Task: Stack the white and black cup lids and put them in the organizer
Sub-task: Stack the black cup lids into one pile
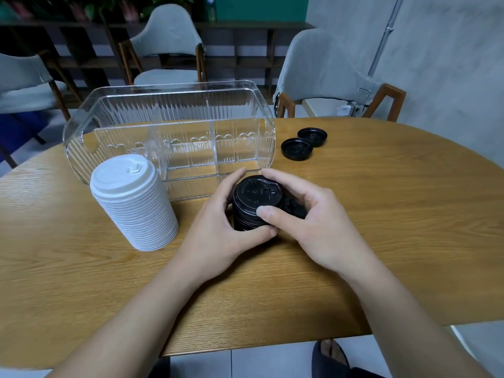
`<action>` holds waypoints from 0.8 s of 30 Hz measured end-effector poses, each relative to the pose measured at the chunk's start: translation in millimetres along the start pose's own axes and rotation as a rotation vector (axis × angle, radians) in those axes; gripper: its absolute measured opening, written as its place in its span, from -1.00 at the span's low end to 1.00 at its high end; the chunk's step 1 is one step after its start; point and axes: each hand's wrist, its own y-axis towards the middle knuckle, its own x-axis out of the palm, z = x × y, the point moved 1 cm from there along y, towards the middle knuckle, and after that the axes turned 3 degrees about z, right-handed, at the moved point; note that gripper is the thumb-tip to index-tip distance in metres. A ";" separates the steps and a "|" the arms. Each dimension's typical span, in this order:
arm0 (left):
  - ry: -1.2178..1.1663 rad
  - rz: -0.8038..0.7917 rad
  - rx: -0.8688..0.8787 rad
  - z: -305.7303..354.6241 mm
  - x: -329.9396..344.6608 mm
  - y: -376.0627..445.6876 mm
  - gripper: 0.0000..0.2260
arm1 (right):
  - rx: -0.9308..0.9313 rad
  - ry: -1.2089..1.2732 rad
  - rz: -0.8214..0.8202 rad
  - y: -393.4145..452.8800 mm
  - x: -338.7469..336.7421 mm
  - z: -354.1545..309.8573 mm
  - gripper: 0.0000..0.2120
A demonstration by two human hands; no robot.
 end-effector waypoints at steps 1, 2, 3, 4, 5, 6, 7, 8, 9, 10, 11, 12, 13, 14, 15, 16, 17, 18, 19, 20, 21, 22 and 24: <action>0.009 0.010 0.006 0.5 0.7 -0.6 0.00 | -0.005 -0.010 0.026 -0.8 1.1 0.1 -0.43; 0.021 0.021 0.013 0.8 1.3 -1.2 0.00 | -0.009 -0.022 0.054 -1.8 2.6 0.2 -0.42; 0.032 0.033 0.017 1.5 1.7 -1.8 0.00 | -0.011 -0.036 0.083 -3.0 4.2 0.2 -0.42; 0.041 0.044 0.017 2.3 1.8 -2.3 -0.01 | -0.015 -0.050 0.108 -4.0 5.7 0.5 -0.41; 0.048 0.052 0.016 3.4 1.8 -2.7 -0.01 | -0.018 -0.064 0.128 -4.7 7.1 1.1 -0.41; 0.054 0.057 0.017 4.6 1.8 -2.8 -0.01 | -0.018 -0.074 0.141 -5.4 7.6 1.6 -0.40; 0.057 0.058 0.018 5.8 2.0 -3.2 -0.01 | -0.016 -0.080 0.149 -5.9 7.6 1.9 -0.39; 0.054 0.057 0.020 6.3 2.3 -3.4 -0.02 | -0.017 -0.080 0.153 -6.0 7.7 2.4 -0.39; 0.049 0.055 0.021 6.2 2.4 -3.8 -0.03 | -0.019 -0.073 0.153 -6.4 7.6 2.7 -0.39; 0.047 0.053 0.025 6.4 2.8 -3.9 -0.05 | -0.021 -0.061 0.150 -6.7 8.1 2.8 -0.40; 0.051 0.052 0.030 6.7 2.9 -4.1 -0.06 | -0.020 -0.049 0.145 -7.2 8.7 2.9 -0.39; 0.054 0.048 0.037 7.1 3.3 -4.3 -0.07 | -0.019 -0.038 0.139 -7.8 9.1 3.0 -0.38; 0.050 0.040 0.041 8.0 3.8 -4.5 -0.08 | -0.016 -0.027 0.131 -8.6 9.0 2.9 -0.36; 0.042 0.031 0.044 8.6 4.3 -4.7 -0.08 | -0.012 -0.019 0.123 -9.0 8.2 2.4 -0.32; 0.036 0.023 0.047 8.7 4.4 -4.7 -0.08 | -0.004 -0.020 0.119 -9.2 6.2 1.8 -0.30; 0.032 0.018 0.049 8.0 4.2 -4.6 -0.07 | 0.002 -0.030 0.126 -9.0 2.8 1.3 -0.31; 0.027 0.015 0.049 7.3 3.7 -4.7 -0.04 | 0.010 -0.046 0.148 -8.5 -1.5 1.0 -0.36; 0.017 0.014 0.048 6.9 2.8 -5.0 -0.01 | 0.017 -0.069 0.188 -7.9 -6.6 1.1 -0.43; 0.007 0.014 0.051 7.1 1.7 -5.7 0.03 | 0.021 -0.108 0.237 -7.7 -12.4 2.2 -0.49; 0.001 0.018 0.062 7.7 0.9 -6.4 0.04 | 0.017 -0.181 0.281 -8.0 -17.9 4.6 -0.54; 0.002 0.024 0.080 9.0 0.5 -7.2 0.02 | 0.005 -0.290 0.308 -8.7 -22.1 7.6 -0.58; 0.009 0.033 0.100 10.1 0.7 -7.6 -0.04 | -0.009 -0.412 0.312 -9.3 -24.7 11.3 -0.62; 0.014 0.056 0.129 11.5 2.0 -8.0 -0.20 | -0.016 -0.613 0.267 -10.5 -25.7 20.6 -0.70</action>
